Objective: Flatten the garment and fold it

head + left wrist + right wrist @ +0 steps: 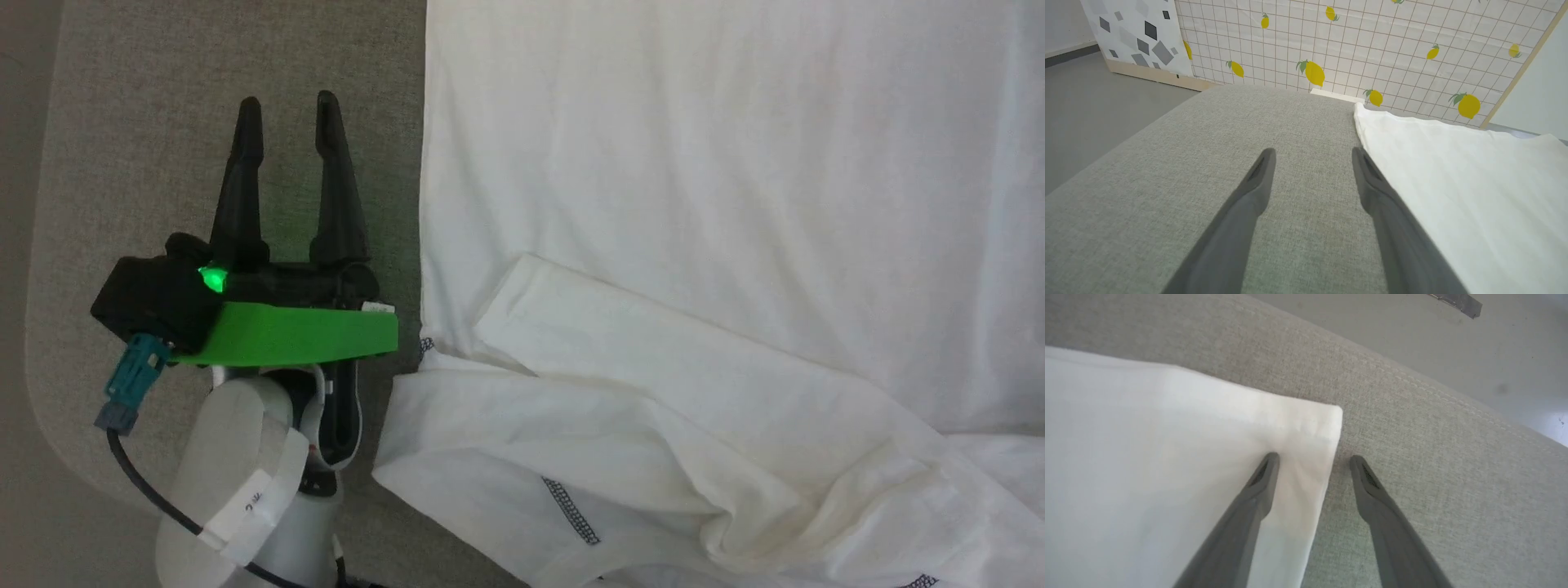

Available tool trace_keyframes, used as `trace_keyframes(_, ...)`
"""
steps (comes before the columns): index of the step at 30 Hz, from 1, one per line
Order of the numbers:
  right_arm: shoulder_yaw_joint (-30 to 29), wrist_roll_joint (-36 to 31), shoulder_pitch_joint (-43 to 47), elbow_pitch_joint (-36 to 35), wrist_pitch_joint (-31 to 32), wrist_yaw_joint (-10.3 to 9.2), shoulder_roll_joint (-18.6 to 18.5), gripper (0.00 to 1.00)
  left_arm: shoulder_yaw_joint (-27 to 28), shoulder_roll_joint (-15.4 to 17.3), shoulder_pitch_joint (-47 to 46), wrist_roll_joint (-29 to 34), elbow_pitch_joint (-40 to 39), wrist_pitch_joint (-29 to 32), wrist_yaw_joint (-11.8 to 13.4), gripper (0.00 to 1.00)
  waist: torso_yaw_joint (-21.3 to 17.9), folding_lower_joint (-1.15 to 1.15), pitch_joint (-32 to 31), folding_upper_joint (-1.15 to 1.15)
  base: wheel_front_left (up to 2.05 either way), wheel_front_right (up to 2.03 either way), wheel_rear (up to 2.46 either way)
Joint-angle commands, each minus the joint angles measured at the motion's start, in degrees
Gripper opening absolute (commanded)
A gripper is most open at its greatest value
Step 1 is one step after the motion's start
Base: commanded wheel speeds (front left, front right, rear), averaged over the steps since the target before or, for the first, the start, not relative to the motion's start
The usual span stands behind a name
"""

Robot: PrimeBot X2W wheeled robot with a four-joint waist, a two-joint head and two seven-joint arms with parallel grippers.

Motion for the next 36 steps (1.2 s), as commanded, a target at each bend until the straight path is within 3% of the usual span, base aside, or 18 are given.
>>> trace_keyframes(1, 0.3, 0.7, 2.2, 1.2, 1.3, -0.06, 0.3, 0.0, -0.1, 0.2, -1.8, 0.4, 0.4, 0.2, -0.5, 1.0, -0.4, -0.01, -0.1, 0.0, 0.0, 0.0, 0.0)
trace_keyframes(6, 1.7, 3.0, 0.3, -2.8, -1.4, -0.06, 1.1, 0.0, -0.9, 6.9, -17.8, 0.2, 4.3, 12.5, -5.0, 1.0, -3.6, -0.01, -0.2, 0.0, 0.0, 0.0, 0.0)
trace_keyframes(12, 5.5, 6.2, -1.2, -3.7, -3.9, -0.06, 2.3, 0.0, -1.2, 10.0, -33.7, -2.5, 14.2, 26.3, -7.5, 1.0, -6.5, -0.01, 0.4, 0.0, 0.0, 0.0, 0.0)
trace_keyframes(17, 8.6, 8.6, -2.6, -3.8, -5.7, -0.06, 2.9, 0.0, -3.3, 10.4, -43.5, -4.7, 25.7, 43.6, -6.4, 1.0, -8.6, -0.01, 1.3, 0.0, 0.0, 0.0, 0.0)
trace_keyframes(21, 10.5, 10.0, -3.0, -3.6, -6.6, -0.06, 2.9, 0.0, -5.4, 10.9, -48.0, -4.4, 31.9, 56.3, -4.0, 1.0, -9.8, -0.01, 1.9, 0.0, 0.0, 0.0, 0.0)
trace_keyframes(27, 12.8, 11.7, -3.2, -3.5, -7.8, -0.06, 2.5, 0.0, -7.1, 12.5, -50.3, -3.6, 34.9, 68.0, -0.9, 1.0, -11.1, -0.01, 3.0, 0.0, 0.0, 0.0, 0.0)
trace_keyframes(28, 13.1, 11.9, -3.2, -3.4, -8.0, -0.06, 2.4, 0.0, -6.9, 12.4, -50.2, -4.1, 34.8, 69.0, -0.8, 0.73, -11.2, -0.01, 3.1, 0.0, 0.0, 0.0, 0.0)
trace_keyframes(29, 13.4, 12.2, -3.2, -3.4, -8.1, -0.06, 2.3, 0.0, -6.6, 12.3, -50.1, -4.7, 34.4, 69.5, -0.7, 0.22, -11.3, -0.01, 3.3, 0.0, 0.0, 0.0, 0.0)
trace_keyframes(30, 13.6, 12.4, -3.3, -3.4, -8.3, -0.06, 2.2, 0.0, -6.5, 12.3, -49.9, -5.1, 34.0, 69.9, -0.8, 0.0, -11.4, -0.01, 3.4, 0.0, 0.0, 0.0, 0.0)
trace_keyframes(36, 14.0, 13.1, -3.8, -2.8, -9.2, -0.06, 1.1, 0.0, -4.5, 12.4, -48.2, -6.5, 30.8, 65.1, -1.0, 0.0, -11.3, -0.01, 3.6, 0.0, 0.0, 0.0, 0.0)
